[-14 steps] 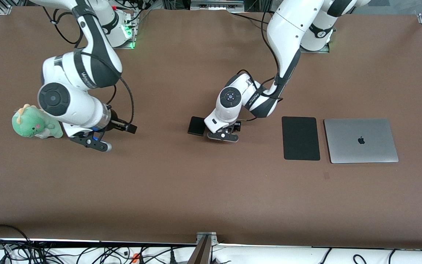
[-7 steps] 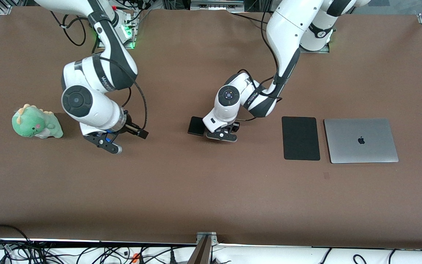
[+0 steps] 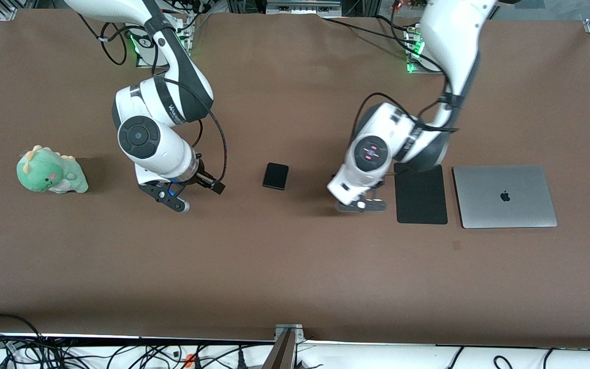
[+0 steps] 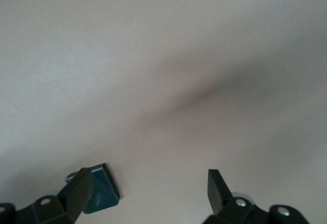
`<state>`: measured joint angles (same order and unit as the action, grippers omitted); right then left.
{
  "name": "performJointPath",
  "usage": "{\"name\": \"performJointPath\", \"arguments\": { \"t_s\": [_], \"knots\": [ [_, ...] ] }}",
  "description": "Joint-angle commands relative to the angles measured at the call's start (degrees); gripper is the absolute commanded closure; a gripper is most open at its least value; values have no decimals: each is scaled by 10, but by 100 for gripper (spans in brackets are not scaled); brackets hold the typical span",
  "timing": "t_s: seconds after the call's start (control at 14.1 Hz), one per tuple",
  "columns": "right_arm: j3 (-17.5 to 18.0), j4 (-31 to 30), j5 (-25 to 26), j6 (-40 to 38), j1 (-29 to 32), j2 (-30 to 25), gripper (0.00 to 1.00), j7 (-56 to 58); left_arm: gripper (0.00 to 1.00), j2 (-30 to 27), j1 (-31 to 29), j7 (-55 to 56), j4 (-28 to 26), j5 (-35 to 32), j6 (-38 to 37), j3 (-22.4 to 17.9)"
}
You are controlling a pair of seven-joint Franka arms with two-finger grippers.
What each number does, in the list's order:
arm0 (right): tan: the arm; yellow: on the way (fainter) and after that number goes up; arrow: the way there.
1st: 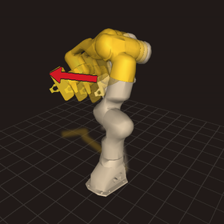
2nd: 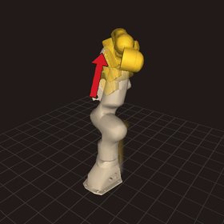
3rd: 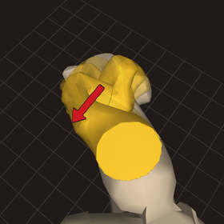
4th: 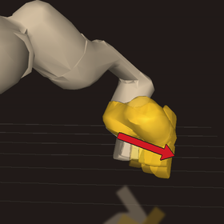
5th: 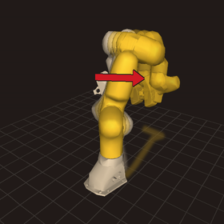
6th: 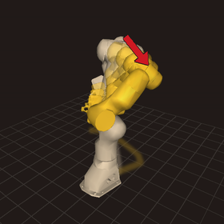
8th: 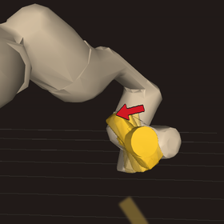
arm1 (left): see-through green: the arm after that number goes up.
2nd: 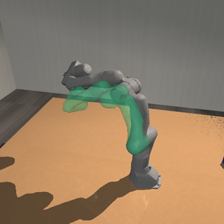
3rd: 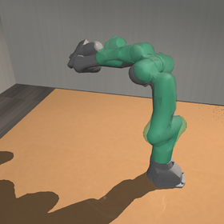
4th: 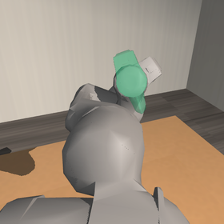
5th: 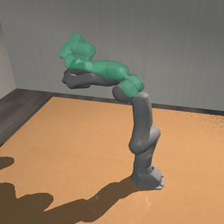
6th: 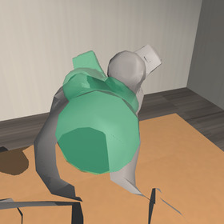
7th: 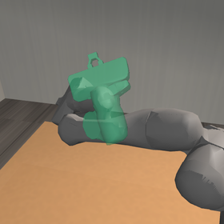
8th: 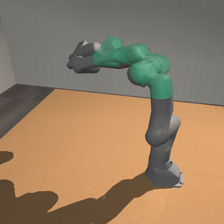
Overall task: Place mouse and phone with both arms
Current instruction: 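Carry the mouse to the pad while the right gripper reaches the phone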
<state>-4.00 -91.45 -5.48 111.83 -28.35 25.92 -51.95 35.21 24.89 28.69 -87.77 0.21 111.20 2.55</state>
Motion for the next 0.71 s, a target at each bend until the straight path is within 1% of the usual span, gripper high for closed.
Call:
{"name": "performJointPath", "arguments": {
  "t_s": [0.0,0.14,0.42,0.64],
  "knots": [
    [0,9,-4,14,-31,14,0,-10,78,-3,-79,-84,-16,-13,-26,9],
    [16,9,-4,38,-42,27,0,-11,78,3,-120,-135,-24,-13,-27,10],
    [22,9,4,117,-82,60,0,-10,78,28,-150,-177,-43,-13,-2,9],
    [22,7,6,166,-105,87,0,0,77,27,-162,-217,-59,-13,12,9]
  ]
}}
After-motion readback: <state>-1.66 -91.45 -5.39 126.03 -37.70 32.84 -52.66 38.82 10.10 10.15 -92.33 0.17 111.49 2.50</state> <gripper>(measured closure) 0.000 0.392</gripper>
